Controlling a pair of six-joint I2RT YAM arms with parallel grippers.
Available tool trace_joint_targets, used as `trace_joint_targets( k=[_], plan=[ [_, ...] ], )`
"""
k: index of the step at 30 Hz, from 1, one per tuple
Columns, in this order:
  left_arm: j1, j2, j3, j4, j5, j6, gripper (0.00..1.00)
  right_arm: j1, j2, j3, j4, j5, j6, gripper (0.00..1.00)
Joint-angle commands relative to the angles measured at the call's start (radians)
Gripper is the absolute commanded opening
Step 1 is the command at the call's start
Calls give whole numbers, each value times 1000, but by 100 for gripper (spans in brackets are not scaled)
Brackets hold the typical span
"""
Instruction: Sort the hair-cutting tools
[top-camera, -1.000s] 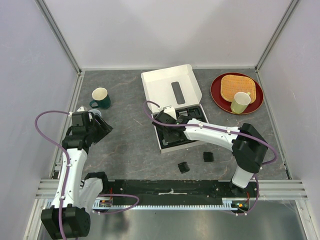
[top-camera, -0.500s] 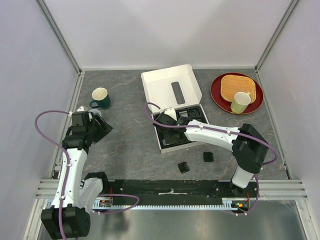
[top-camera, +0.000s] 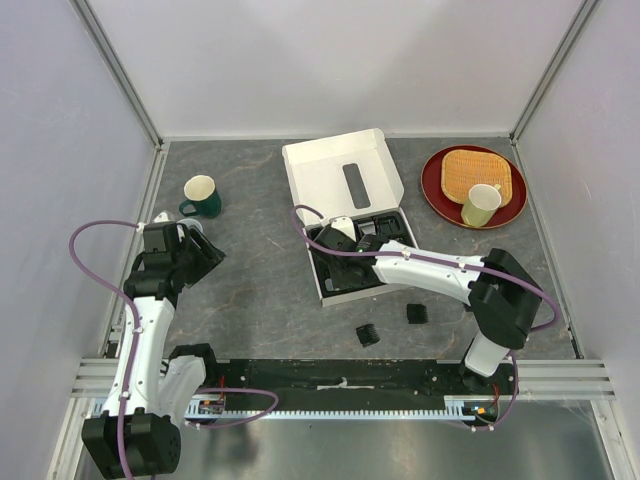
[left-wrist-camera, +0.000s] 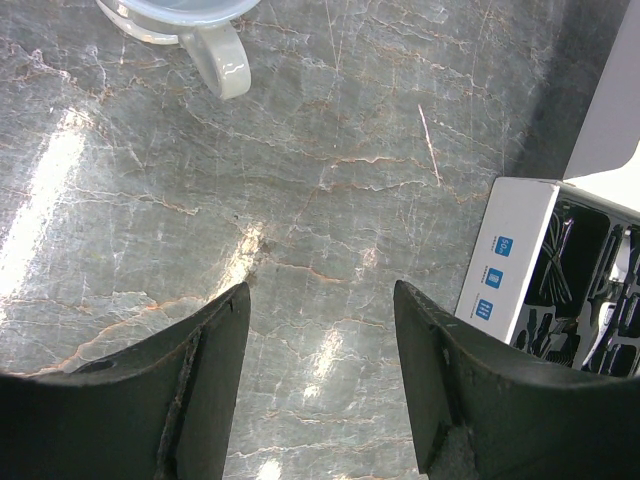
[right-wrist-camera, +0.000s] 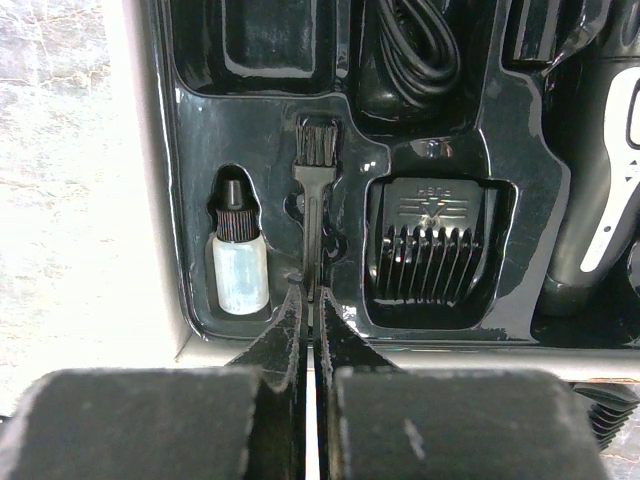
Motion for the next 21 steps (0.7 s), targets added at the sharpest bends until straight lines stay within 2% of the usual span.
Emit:
trace_joint_targets(
  k=[1,4,14,21],
  plan=[
    [5,-7,-4,29,14,32,66,-2,-41,-15,-29,-3,5,0],
    [5,-7,-2,29,11,34,66,-4,-39,-13,-34,0,4,1],
    [5,-7,-4,29,11,32,66,-1,-13,4,-34,15,-10,16],
    [5,-7,-1,28,9,34,66,-2,1,33,-35,21,-21,21]
  ],
)
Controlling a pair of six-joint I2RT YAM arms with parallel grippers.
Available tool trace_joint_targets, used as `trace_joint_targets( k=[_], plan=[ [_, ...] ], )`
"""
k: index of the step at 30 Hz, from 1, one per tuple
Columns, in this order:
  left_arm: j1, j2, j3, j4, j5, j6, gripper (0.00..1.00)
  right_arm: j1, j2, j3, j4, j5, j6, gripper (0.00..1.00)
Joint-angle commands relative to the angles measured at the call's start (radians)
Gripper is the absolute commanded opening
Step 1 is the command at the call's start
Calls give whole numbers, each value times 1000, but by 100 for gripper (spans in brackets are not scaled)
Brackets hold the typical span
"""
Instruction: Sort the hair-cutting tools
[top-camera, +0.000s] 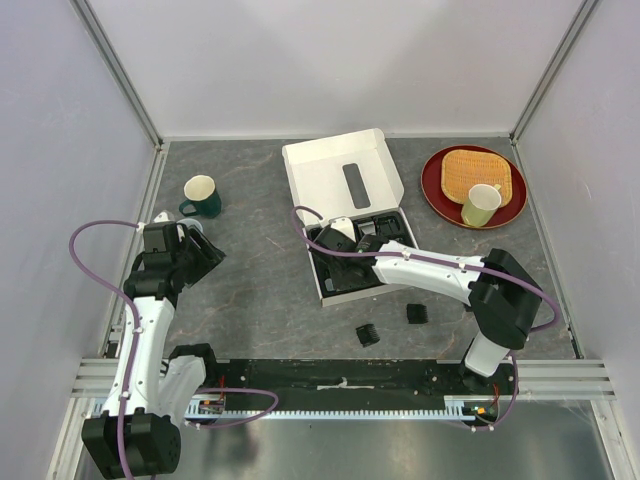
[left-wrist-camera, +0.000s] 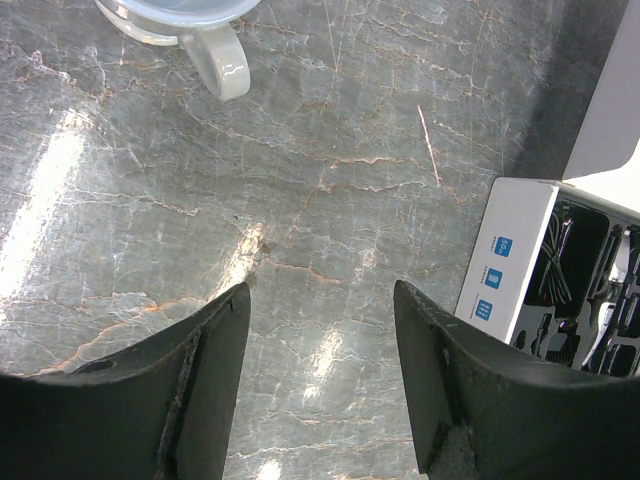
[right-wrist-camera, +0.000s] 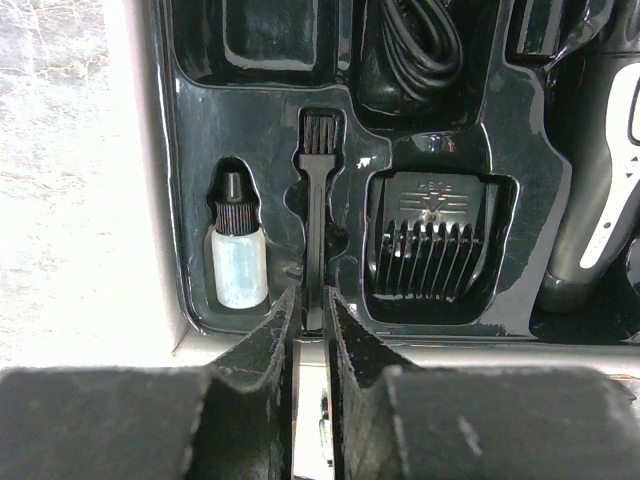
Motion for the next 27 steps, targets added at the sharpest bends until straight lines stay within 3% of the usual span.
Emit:
trace_joint_targets(
  k=[1,10,13,17,27],
  plan=[
    [5,-5,-2,24,9,34,66,-1,4,39,-28,24,-12,22],
    [7,-5,-2,24,6,34,66,-1,-7,83,-39,32,-25,30],
    [5,-5,-2,25,6,34,66,-1,-11,89,-39,38,-23,25],
    [5,-5,-1,24,5,34,66,-1,-2,85,-39,51,-23,9],
    [5,1,-2,25,6,34,66,-8,49,86,-27,49,-38,2]
  ],
)
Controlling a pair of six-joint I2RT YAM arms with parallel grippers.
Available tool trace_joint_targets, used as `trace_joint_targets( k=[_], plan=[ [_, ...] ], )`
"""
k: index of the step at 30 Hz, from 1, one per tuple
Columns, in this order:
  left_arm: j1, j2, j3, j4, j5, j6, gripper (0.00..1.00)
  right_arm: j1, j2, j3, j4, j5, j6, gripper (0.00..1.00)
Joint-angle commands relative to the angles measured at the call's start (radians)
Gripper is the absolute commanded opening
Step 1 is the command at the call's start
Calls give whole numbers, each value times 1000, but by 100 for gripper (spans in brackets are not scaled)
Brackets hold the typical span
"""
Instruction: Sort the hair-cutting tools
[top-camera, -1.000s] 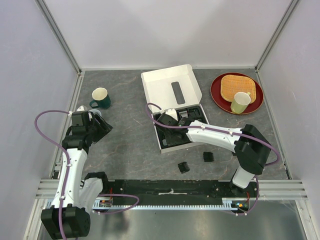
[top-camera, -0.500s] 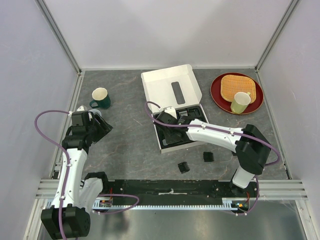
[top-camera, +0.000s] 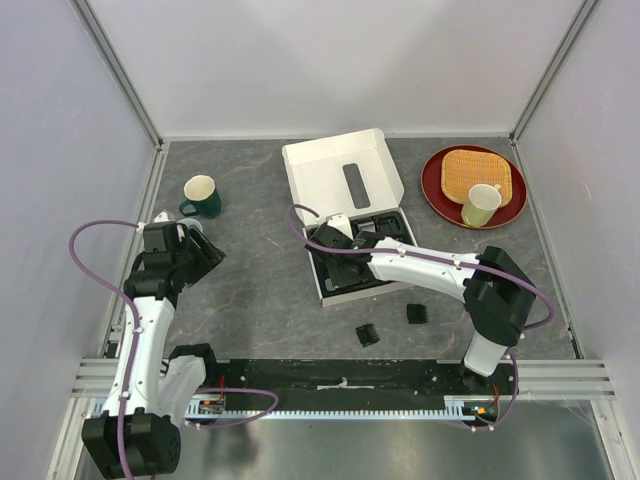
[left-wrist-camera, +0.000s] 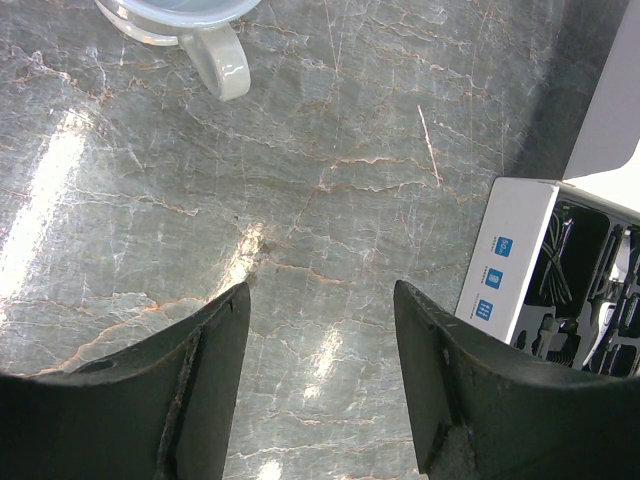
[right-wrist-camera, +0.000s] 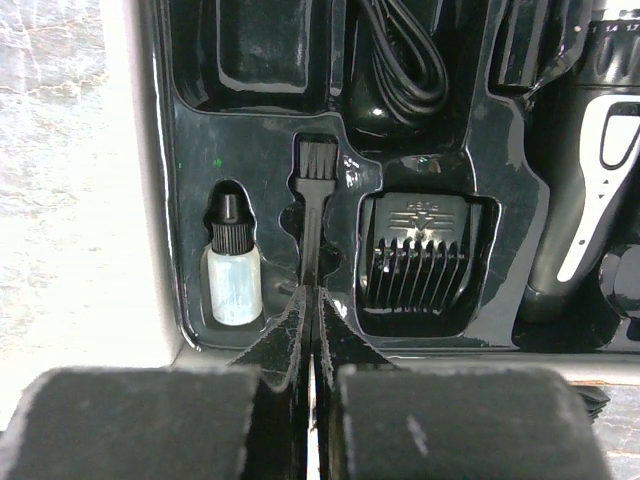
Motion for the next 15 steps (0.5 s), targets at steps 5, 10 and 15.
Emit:
trace_joint_targets(
  k=[5,10,15],
  plan=[
    [5,1,-1,25,5,34,66,-10,36,20,10,12,-15,1],
    [5,2,-2,25,7,34,66,-15,37,6,18,6,-12,1],
    [5,1,-2,25,5,33,66,-16,10,37,15,15,-13,4]
  ],
)
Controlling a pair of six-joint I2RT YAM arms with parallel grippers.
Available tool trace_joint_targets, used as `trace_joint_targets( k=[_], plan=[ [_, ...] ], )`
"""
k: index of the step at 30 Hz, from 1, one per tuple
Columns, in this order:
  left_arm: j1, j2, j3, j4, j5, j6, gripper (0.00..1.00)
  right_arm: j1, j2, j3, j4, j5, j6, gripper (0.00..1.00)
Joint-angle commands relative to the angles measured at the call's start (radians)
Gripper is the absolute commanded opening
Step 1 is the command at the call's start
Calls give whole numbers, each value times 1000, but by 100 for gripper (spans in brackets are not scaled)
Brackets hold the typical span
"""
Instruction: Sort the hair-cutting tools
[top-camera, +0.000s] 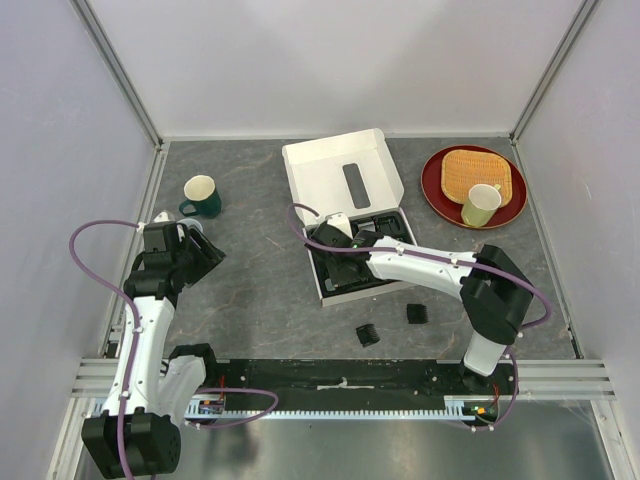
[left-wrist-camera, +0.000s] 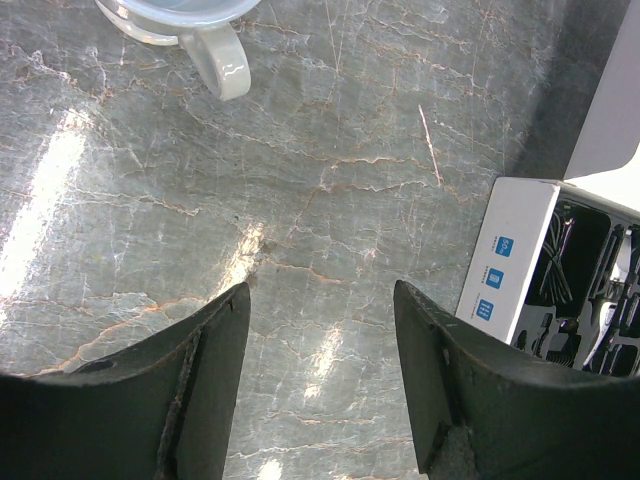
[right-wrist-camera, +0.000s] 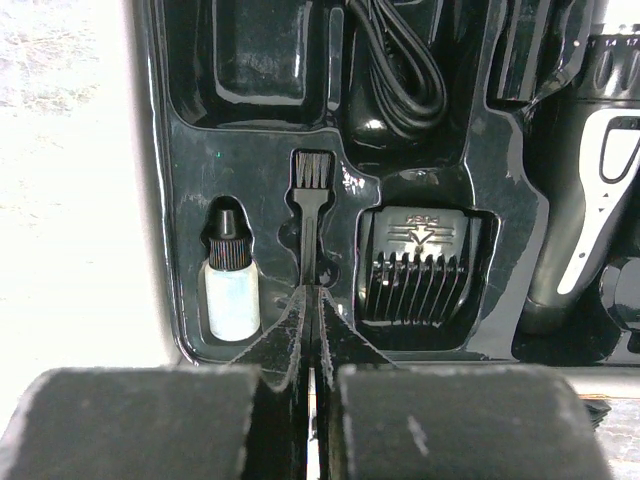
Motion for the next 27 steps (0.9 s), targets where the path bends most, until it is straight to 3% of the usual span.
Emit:
trace_joint_targets(
  k=[1,5,9,11,12,18,21,27],
  plan=[
    [5,-1,-2,25,5,33,66,-6,-31,47,-4,23,-7,6],
    [7,-1,-2,25,33,35,66,-10,-104,53,-8,65,-21,16],
    [5,-53,-33,100,181,87,73,-15,-202,12,-24,90,-4,30],
    [5,-76,-59,148,249,91,79,-13,-276,-51,-29,92,12,36],
    [4,-85,-65,157,269,93,83,-15,-301,-74,-35,90,30,43],
    [-41,-73,-94,244,488,101,89,-13,-521,-264,-43,35,29,64],
    [-88,-69,-108,272,547,73,90,-13,-581,-343,-52,29,44,71],
    [-327,-86,-156,349,510,-33,90,-15,-672,-462,-29,37,134,74]
  ],
)
